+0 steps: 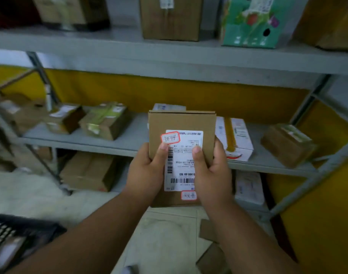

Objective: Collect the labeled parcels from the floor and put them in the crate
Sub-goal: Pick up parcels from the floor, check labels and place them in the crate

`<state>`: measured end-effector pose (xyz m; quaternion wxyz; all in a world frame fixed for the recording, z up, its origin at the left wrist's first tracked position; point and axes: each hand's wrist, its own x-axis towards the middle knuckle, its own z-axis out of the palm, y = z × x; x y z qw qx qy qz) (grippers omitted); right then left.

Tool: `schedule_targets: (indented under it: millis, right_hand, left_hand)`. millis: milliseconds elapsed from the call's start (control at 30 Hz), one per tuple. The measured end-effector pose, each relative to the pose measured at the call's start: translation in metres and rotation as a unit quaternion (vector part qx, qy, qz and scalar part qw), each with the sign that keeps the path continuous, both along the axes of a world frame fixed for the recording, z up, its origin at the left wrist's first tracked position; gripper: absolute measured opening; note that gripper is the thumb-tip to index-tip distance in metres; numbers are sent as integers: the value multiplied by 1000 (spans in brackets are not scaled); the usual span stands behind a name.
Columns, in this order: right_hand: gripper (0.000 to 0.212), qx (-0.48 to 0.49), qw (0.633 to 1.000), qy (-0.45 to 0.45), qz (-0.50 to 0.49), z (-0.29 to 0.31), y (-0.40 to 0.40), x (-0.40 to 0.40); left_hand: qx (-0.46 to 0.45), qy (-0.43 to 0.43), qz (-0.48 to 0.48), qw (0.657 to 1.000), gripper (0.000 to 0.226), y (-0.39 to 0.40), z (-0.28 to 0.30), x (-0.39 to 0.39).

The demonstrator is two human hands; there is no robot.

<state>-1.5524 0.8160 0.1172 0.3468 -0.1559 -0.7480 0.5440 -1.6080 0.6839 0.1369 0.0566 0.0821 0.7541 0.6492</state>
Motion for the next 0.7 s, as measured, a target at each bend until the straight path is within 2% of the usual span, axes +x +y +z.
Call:
schedule_targets:
  millis: [167,333,533,633,700]
  right_hand:
    - [35,1,996,-36,81,-2,-65,16]
    - [60,30,989,-49,136,-4,-145,25]
    - [39,10,968,-46,245,-17,-322,34]
    - [24,-1,950,-69,304,-22,-429,52]
    - [23,-6,938,-80,336,-25,-493,62]
  left_hand:
    - [22,0,49,999,30,-77,-9,34]
    - [8,-11,109,994,30,-164,-16,61]
    - [0,-28,220,975,21,-342,-21,102]
    - [-7,-43,274,961,25,-445,-26,134]
    - [-2,-45,307,951,27,-507,-29,154]
